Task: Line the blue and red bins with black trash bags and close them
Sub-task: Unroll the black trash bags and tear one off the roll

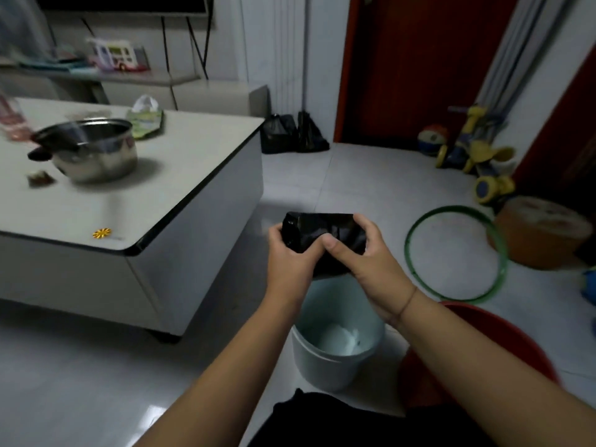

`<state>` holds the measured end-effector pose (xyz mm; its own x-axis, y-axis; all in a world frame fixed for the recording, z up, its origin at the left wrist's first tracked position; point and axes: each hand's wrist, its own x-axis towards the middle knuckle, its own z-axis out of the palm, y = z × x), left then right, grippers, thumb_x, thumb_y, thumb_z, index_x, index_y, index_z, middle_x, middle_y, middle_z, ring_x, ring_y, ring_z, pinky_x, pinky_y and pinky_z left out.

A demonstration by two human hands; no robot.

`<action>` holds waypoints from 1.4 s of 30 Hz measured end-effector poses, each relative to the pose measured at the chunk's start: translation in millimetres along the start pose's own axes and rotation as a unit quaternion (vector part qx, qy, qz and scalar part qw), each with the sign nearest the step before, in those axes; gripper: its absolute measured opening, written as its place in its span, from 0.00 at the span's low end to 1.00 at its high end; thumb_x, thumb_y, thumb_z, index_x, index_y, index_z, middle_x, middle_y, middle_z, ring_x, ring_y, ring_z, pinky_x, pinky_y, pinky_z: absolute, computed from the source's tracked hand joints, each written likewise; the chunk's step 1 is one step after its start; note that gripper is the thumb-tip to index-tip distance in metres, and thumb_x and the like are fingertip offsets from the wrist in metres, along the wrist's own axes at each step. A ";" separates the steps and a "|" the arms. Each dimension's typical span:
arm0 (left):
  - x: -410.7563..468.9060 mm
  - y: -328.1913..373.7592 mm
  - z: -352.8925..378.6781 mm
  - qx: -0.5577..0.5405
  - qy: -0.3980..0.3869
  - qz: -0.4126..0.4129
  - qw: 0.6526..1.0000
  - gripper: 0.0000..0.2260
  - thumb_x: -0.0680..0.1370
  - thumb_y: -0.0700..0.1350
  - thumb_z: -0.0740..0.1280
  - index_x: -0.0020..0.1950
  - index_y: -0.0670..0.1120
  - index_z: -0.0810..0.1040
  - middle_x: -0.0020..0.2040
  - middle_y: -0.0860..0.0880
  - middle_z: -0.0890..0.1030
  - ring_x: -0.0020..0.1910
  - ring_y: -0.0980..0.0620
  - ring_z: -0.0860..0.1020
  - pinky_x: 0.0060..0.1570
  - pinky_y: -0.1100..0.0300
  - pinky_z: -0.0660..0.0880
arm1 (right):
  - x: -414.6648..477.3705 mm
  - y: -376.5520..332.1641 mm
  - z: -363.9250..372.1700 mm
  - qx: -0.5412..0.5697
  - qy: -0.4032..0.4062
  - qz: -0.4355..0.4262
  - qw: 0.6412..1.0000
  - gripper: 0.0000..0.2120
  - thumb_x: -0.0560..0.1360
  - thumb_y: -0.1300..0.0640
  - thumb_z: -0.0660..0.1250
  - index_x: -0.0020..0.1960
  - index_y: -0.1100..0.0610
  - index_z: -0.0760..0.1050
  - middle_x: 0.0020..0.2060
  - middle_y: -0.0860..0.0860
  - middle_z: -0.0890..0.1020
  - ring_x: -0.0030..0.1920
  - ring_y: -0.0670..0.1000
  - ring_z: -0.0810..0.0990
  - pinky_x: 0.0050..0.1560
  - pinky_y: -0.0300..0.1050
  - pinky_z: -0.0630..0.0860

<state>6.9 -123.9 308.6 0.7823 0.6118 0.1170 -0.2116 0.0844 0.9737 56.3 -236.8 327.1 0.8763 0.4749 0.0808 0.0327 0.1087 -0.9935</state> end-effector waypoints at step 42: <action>-28.3 -21.4 19.2 -0.234 -0.170 -0.315 0.904 0.11 0.65 0.51 0.75 0.42 0.46 0.86 0.44 0.46 0.85 0.39 0.50 0.83 0.38 0.56 0.78 | -2.4 6.8 -95.8 0.304 0.268 0.131 0.905 0.10 0.77 0.63 0.63 0.56 0.66 0.75 0.42 0.57 0.80 0.39 0.53 0.78 0.33 0.42 0.79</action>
<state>0.5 -158.1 288.2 0.9519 0.0557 -0.3013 0.1767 0.7037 0.6882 100.4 -320.9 312.6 0.9281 0.0793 -0.3639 -0.3377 0.5910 -0.7326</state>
